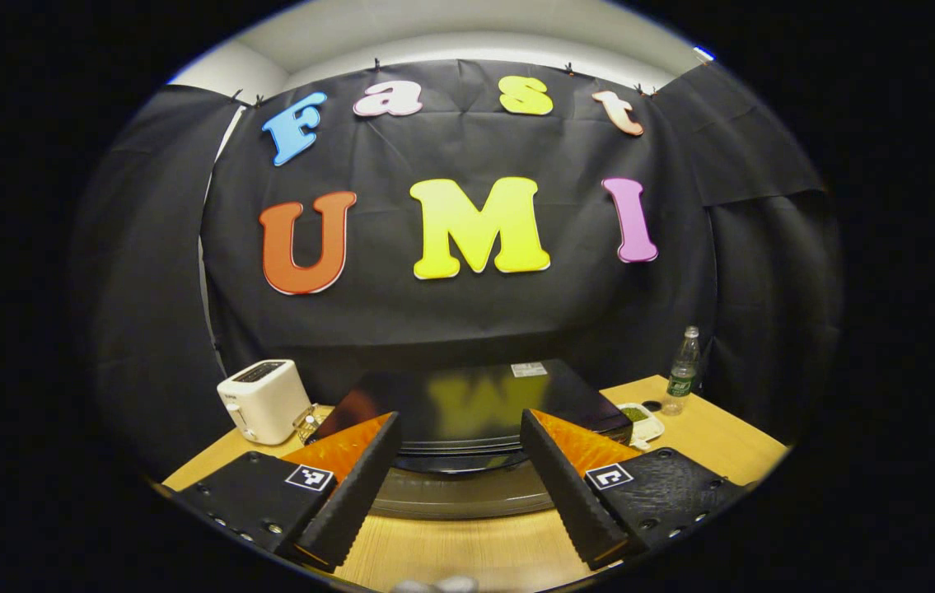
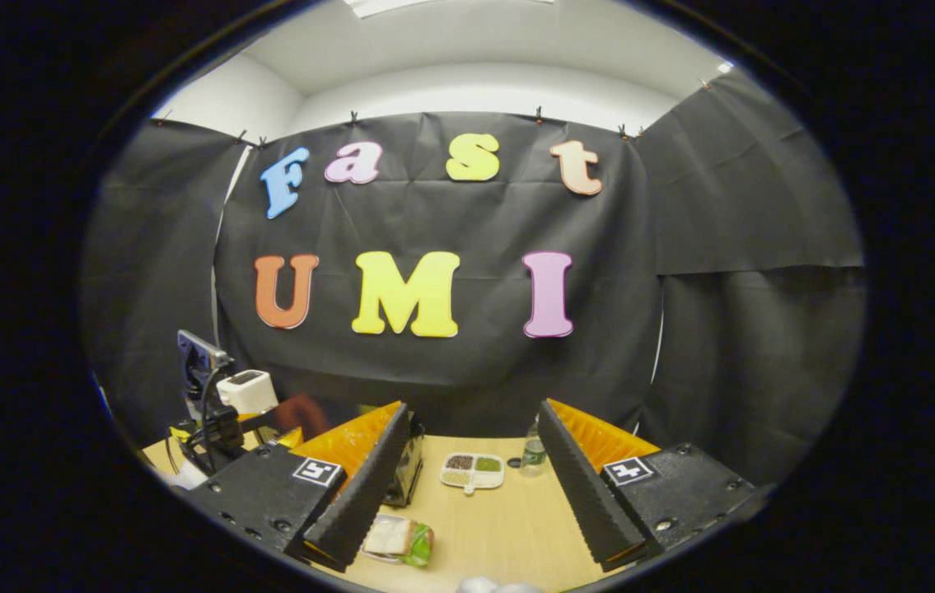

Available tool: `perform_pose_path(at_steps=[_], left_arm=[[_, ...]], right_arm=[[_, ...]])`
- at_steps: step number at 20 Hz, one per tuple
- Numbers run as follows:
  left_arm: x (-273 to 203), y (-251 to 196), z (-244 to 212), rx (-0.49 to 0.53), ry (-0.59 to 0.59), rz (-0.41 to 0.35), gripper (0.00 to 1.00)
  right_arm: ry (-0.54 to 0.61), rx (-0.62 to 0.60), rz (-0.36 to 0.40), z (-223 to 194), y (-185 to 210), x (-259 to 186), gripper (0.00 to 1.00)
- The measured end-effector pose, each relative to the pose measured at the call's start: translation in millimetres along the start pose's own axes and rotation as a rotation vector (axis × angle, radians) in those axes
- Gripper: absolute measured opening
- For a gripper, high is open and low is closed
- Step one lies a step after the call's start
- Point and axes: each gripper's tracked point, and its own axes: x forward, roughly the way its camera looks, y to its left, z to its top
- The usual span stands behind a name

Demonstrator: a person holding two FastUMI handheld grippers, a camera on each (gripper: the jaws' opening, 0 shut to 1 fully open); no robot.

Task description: Open the electric oven with the left hand, put the food in, and close the electric oven.

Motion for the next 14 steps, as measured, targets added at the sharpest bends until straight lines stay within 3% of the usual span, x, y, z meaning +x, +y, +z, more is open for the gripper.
perform_pose_path(at_steps=[3, 4, 5, 6, 9, 14], left_arm=[[19.1, -0.1, -15.2, 0.008, 0.033, 0.003, 0.95], [22.6, 0.6, -20.7, 0.01, 0.045, 0.0, 0.88], [25.7, 0.2, -25.8, 0.012, 0.057, -0.004, 0.95], [27.2, 0.7, -33.3, 0.011, 0.082, -0.001, 0.95], [29.9, 1.6, -39.1, -0.007, 0.095, -0.009, 0.98], [30.6, 2.2, -43.2, -0.017, 0.118, -0.014, 0.98]], right_arm=[[0.019, -0.006, -0.01, -3.2, -0.9, 5.0, 0.96], [0.024, -0.007, -0.008, -4.5, -0.4, 6.6, 0.96], [0.029, -0.01, -0.011, -5.7, -0.9, 8.2, 1.0], [0.031, -0.01, -0.011, -7.0, -1.9, 9.4, 0.96], [0.045, -0.003, -0.005, -9.8, 1.0, 13.7, 1.0], [0.065, 0.002, 0.007, -15.9, 3.8, 18.0, 0.96]])
